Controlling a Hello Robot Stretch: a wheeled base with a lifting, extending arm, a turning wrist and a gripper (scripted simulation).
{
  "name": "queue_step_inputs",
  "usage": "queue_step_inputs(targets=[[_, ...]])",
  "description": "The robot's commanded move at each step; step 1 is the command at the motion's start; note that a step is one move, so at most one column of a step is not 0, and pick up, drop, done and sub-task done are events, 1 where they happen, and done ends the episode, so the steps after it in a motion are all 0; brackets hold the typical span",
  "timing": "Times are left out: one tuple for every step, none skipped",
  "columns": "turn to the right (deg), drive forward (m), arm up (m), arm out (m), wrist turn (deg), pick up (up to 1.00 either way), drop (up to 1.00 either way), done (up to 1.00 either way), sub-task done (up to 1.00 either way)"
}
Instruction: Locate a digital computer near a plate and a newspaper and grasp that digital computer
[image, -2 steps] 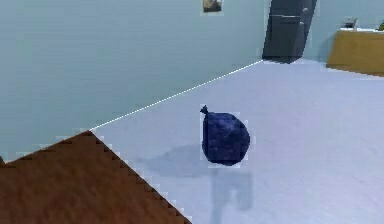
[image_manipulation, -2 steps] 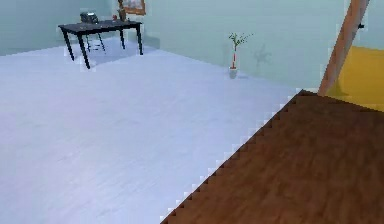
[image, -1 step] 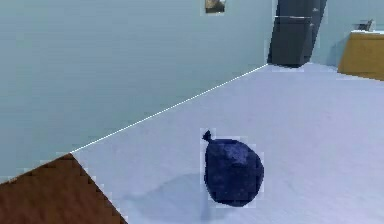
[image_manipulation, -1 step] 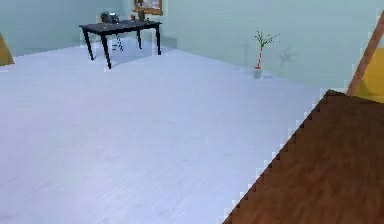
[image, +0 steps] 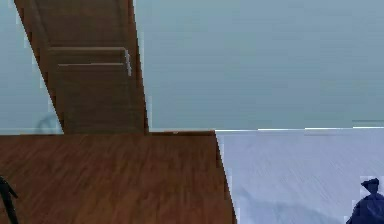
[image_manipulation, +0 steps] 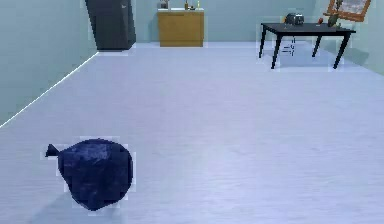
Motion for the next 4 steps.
queue_step_inputs(targets=[[0.0, 0.5, 0.0, 0.0, 0.0, 0.0, 0.0, 0.0, 0.0], [-39.0, 0.0, 0.0, 0.0, 0.0, 0.0, 0.0, 0.0, 0.0], [0.0, 0.85, 0.0, 0.0, 0.0, 0.0, 0.0, 0.0, 0.0], [-45.0, 0.0, 0.0, 0.0, 0.0, 0.0, 0.0, 0.0, 0.0]])
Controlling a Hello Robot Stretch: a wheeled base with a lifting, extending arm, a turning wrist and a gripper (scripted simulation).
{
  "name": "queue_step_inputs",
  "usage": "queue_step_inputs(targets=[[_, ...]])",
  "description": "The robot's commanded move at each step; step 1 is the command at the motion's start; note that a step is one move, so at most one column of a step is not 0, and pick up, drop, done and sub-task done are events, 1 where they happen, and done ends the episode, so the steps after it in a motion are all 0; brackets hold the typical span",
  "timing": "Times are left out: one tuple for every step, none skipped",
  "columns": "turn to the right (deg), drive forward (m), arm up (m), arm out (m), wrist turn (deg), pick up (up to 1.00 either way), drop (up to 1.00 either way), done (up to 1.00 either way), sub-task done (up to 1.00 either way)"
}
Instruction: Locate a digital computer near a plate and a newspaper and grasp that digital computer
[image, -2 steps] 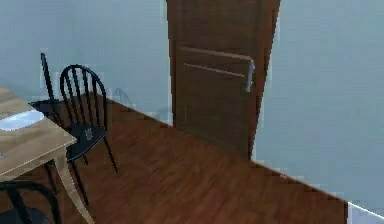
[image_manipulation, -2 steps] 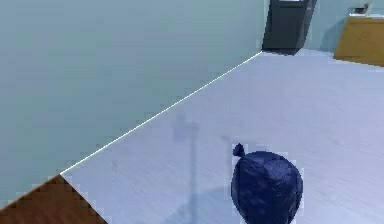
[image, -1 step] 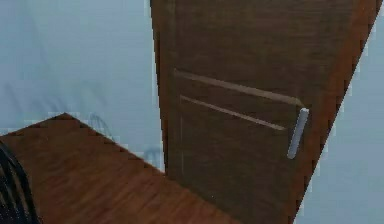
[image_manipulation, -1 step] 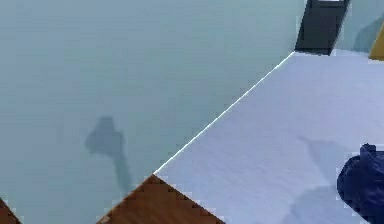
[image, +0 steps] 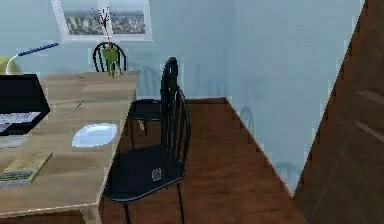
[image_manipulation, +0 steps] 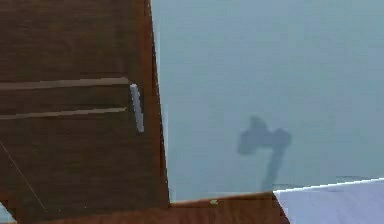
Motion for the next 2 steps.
queue_step_inputs(targets=[[-45.0, 0.0, 0.0, 0.0, 0.0, 0.0, 0.0, 0.0, 0.0], [-45.0, 0.0, 0.0, 0.0, 0.0, 0.0, 0.0, 0.0, 0.0]])
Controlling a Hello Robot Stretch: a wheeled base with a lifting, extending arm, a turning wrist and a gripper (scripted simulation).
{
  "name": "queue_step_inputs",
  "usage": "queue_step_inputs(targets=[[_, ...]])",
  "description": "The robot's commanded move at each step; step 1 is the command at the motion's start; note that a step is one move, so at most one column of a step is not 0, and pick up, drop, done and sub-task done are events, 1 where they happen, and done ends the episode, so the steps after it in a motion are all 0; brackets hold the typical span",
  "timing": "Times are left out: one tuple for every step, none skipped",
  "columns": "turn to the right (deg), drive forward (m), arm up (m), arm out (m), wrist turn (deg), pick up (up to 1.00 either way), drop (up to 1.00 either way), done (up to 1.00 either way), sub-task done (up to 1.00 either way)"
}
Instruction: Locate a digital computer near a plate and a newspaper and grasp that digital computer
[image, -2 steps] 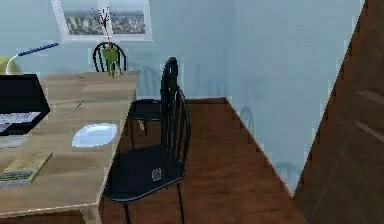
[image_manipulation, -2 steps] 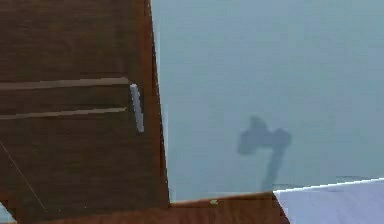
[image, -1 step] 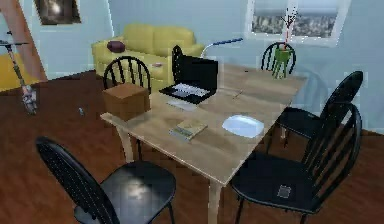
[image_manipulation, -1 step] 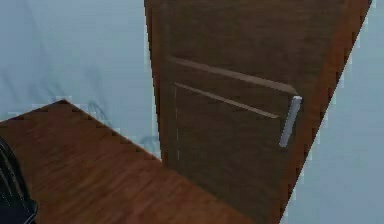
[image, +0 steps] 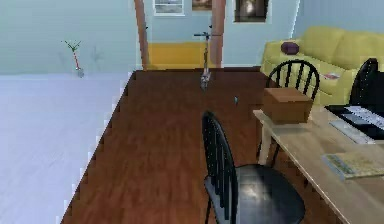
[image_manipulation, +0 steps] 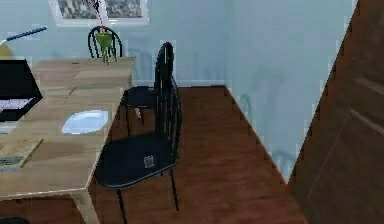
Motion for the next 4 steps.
queue_step_inputs(targets=[[-45.0, 0.0, 0.0, 0.0, 0.0, 0.0, 0.0, 0.0, 0.0], [-6.0, 0.0, 0.0, 0.0, 0.0, 0.0, 0.0, 0.0, 0.0], [0.0, 0.8, 0.0, 0.0, 0.0, 0.0, 0.0, 0.0, 0.0], [36.0, 0.0, 0.0, 0.0, 0.0, 0.0, 0.0, 0.0, 0.0]])
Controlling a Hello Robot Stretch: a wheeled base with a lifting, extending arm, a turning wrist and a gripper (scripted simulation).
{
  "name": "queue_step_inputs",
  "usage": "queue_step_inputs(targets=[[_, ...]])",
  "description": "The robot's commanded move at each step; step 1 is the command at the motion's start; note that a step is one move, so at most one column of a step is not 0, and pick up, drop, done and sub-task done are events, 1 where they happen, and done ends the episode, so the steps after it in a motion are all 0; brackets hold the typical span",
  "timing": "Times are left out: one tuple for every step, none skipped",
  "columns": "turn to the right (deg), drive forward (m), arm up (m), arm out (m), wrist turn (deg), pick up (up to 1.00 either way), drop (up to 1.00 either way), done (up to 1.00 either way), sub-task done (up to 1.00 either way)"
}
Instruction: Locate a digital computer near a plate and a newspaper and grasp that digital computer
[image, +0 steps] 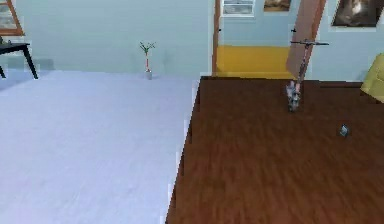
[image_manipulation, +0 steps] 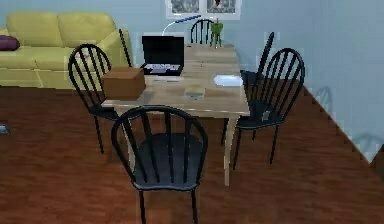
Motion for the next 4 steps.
queue_step_inputs(targets=[[0.0, 0.45, 0.0, 0.0, 0.0, 0.0, 0.0, 0.0, 0.0], [45.0, 0.0, 0.0, 0.0, 0.0, 0.0, 0.0, 0.0, 0.0], [3.0, 0.0, 0.0, 0.0, 0.0, 0.0, 0.0, 0.0, 0.0], [-12.0, 0.0, 0.0, 0.0, 0.0, 0.0, 0.0, 0.0, 0.0]])
